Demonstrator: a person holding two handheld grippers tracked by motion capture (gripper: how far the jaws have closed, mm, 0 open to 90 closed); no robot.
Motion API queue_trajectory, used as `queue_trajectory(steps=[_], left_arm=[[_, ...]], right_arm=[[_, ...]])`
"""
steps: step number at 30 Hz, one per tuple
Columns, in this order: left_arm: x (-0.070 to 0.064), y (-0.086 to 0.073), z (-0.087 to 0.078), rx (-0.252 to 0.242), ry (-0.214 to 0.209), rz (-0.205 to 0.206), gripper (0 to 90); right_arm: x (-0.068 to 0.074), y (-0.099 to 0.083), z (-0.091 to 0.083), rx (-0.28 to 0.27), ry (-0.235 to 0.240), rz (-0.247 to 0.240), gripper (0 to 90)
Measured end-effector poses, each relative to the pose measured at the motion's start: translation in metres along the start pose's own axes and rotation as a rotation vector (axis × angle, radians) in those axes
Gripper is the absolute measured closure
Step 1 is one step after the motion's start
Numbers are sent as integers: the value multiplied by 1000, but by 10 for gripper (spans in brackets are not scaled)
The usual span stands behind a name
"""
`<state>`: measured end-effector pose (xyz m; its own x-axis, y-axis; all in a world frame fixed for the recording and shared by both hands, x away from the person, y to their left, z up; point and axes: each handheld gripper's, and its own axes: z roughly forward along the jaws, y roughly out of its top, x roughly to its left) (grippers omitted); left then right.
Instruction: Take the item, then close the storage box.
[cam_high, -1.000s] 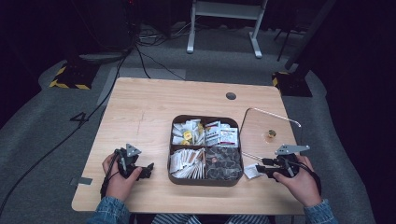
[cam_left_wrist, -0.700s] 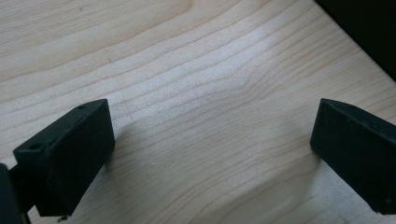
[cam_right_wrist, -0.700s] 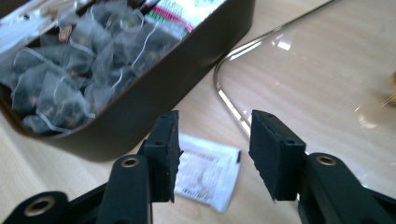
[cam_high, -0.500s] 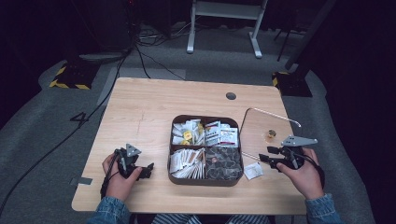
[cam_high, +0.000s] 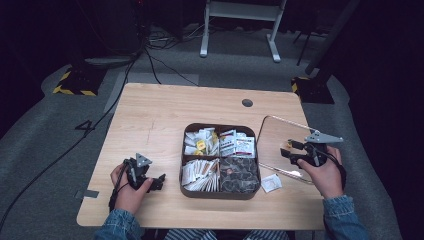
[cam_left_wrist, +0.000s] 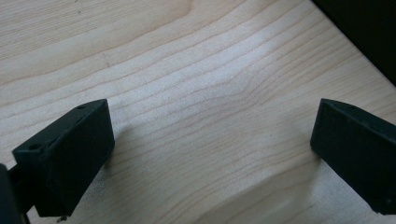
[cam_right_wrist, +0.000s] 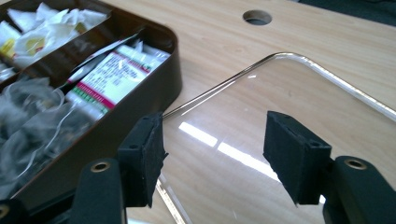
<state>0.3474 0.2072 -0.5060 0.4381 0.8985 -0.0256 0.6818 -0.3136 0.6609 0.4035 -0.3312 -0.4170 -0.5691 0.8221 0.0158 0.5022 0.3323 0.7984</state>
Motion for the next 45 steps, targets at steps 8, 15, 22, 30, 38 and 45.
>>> queue_trajectory(steps=[8, 15, 22, 30, 38, 45], left_arm=[[0, 1, 1, -1, 2, 1, 0], [0, 2, 1, 0, -1, -1, 0], [0, 2, 2, -1, -5, 2, 0], [0, 2, 2, -1, -5, 3, 0], [0, 1, 1, -2, 0, 2, 1], [-1, 0, 0, -1, -3, 3, 1]], right_arm=[[-20, 10, 13, -3, -56, 0, 376], [-41, 12, 22, 12, -92, 34, 361], [-59, 7, 34, 45, -117, 69, 361], [-75, -7, 50, 74, -144, 81, 359], [-83, -19, 66, 105, -131, 92, 360], [-84, -27, 74, 135, -99, 83, 444]])
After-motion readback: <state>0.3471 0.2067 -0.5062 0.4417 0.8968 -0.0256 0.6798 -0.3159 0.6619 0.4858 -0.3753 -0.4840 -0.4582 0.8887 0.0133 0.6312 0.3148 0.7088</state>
